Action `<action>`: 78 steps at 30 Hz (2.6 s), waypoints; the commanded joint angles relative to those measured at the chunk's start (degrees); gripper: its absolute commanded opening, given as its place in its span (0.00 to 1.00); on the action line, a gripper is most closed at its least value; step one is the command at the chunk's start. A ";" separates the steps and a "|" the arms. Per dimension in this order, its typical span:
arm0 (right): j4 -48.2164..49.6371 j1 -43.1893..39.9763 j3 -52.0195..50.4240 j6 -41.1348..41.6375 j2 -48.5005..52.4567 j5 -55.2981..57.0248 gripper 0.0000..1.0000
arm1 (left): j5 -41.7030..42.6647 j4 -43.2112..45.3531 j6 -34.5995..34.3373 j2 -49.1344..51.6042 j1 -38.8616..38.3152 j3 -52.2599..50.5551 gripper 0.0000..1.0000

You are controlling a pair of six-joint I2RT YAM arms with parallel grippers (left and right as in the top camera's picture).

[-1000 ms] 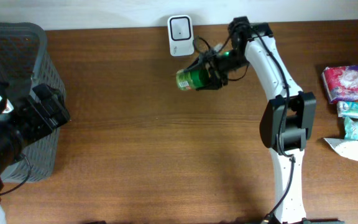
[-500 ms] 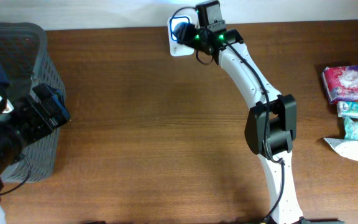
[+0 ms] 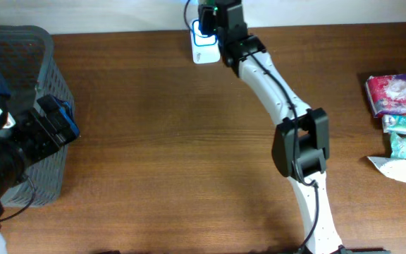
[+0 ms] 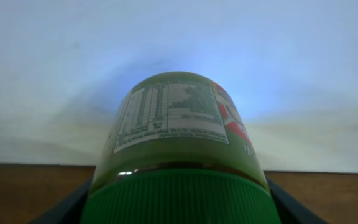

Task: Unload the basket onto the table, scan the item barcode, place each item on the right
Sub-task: 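Carry the jar right and set it beside the pink tissue pack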

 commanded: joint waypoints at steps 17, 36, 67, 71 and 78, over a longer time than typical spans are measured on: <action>4.02 0.42 1.42 -7.78 1.01 3.21 0.60 | 0.42 -0.02 -0.57 0.00 0.37 -0.07 0.99; -53.35 -26.97 1.40 0.20 -12.20 3.17 0.54 | 0.42 -0.02 -0.57 -0.02 0.37 -0.07 0.99; -60.57 -42.80 -3.80 0.22 -18.16 2.97 0.95 | 0.42 -0.02 -0.57 0.00 0.37 -0.07 0.99; -61.55 -41.48 -3.48 0.24 -26.51 -1.27 0.98 | 0.42 -0.02 -0.57 0.00 0.37 -0.07 0.99; -70.60 -34.56 -3.48 0.24 -48.00 -7.43 0.99 | 0.42 -0.02 -0.57 0.00 0.37 -0.07 0.99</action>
